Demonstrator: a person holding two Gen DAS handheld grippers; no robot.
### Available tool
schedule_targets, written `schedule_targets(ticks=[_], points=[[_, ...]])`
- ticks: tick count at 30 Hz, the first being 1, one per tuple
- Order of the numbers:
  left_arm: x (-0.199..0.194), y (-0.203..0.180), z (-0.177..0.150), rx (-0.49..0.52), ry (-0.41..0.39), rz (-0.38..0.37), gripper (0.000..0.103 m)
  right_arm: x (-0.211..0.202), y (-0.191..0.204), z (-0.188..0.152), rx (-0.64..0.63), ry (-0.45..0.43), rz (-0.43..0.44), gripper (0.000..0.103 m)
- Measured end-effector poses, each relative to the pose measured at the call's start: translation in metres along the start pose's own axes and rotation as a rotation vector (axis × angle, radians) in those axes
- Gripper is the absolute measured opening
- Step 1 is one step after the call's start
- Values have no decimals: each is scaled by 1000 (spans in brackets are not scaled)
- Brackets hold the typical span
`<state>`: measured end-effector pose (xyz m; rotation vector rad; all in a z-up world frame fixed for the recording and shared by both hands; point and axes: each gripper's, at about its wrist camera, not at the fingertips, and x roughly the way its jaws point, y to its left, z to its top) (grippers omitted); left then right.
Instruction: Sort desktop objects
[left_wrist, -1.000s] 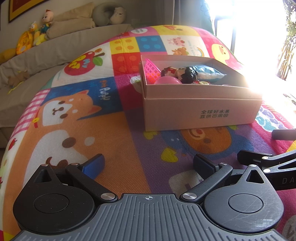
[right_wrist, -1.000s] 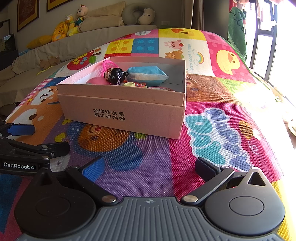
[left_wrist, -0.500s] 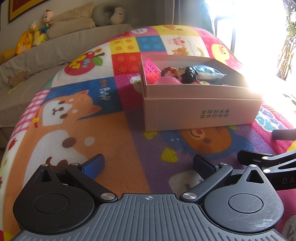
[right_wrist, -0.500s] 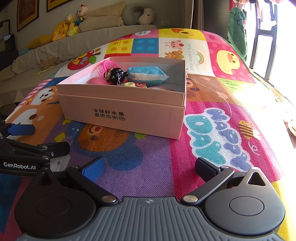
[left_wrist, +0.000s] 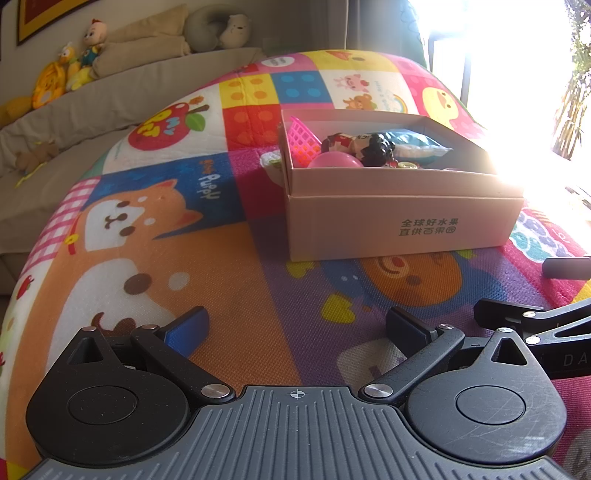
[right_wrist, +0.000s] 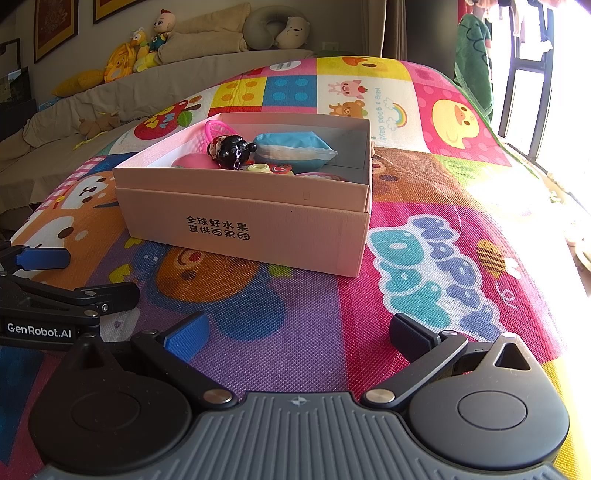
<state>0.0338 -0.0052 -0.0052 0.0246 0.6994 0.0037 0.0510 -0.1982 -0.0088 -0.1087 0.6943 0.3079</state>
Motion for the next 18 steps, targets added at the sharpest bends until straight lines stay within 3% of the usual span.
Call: schedule_targets(ticks=[18], points=[[0,-2,1,2,0,1,103,0,0,0,0,0,0,103]])
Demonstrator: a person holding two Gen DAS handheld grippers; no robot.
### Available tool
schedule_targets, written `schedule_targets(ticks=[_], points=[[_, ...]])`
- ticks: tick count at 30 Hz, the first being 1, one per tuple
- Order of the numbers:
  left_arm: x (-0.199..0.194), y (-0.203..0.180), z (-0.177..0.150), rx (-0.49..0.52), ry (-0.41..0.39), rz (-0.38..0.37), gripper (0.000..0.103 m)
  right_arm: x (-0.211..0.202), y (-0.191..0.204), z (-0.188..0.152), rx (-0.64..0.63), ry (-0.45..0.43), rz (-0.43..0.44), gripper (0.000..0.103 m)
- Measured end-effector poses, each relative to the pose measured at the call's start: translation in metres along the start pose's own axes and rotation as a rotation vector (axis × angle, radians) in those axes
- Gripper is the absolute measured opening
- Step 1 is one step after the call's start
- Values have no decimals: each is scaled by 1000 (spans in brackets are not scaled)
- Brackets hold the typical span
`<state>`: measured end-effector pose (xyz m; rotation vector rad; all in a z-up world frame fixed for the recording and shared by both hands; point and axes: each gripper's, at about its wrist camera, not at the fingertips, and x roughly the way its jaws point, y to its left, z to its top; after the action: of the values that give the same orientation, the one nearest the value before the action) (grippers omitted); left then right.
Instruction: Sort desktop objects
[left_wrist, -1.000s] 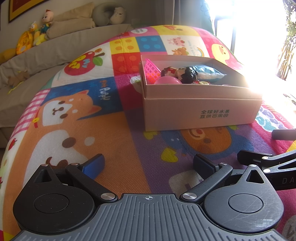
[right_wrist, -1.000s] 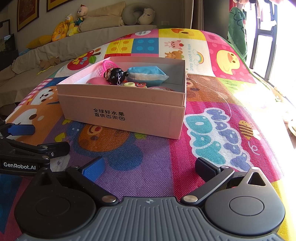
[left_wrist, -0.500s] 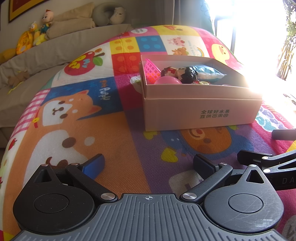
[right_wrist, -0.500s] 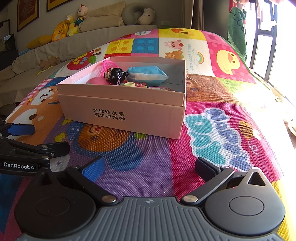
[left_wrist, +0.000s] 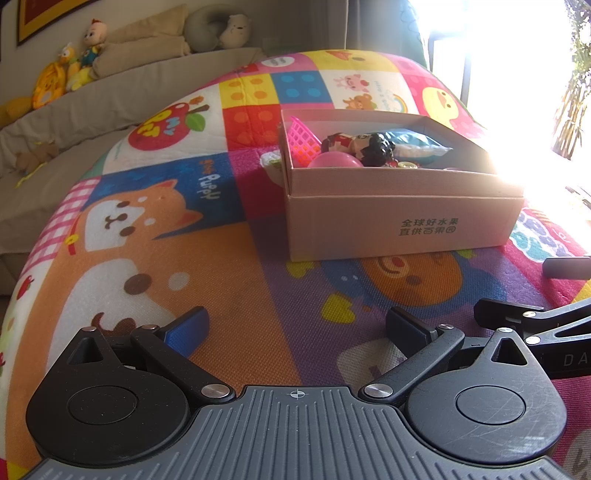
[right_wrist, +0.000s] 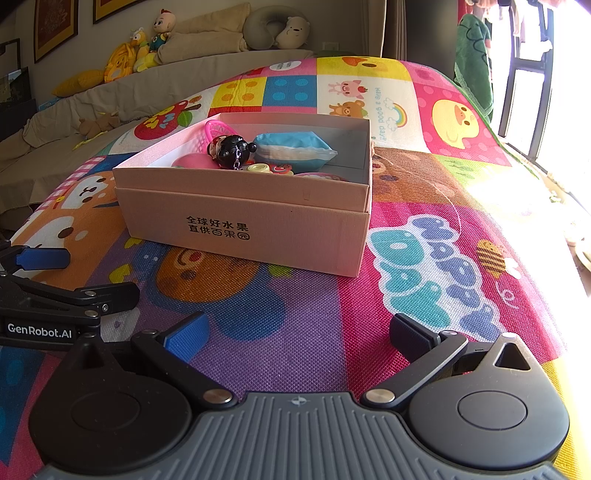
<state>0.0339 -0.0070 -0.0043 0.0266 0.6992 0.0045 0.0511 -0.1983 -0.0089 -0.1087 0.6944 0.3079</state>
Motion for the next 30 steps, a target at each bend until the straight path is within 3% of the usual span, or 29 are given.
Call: schedule_targets(ticks=[30], points=[[-2,4,1,-17,36,-14,103,0,0,0,0,0,0,103]])
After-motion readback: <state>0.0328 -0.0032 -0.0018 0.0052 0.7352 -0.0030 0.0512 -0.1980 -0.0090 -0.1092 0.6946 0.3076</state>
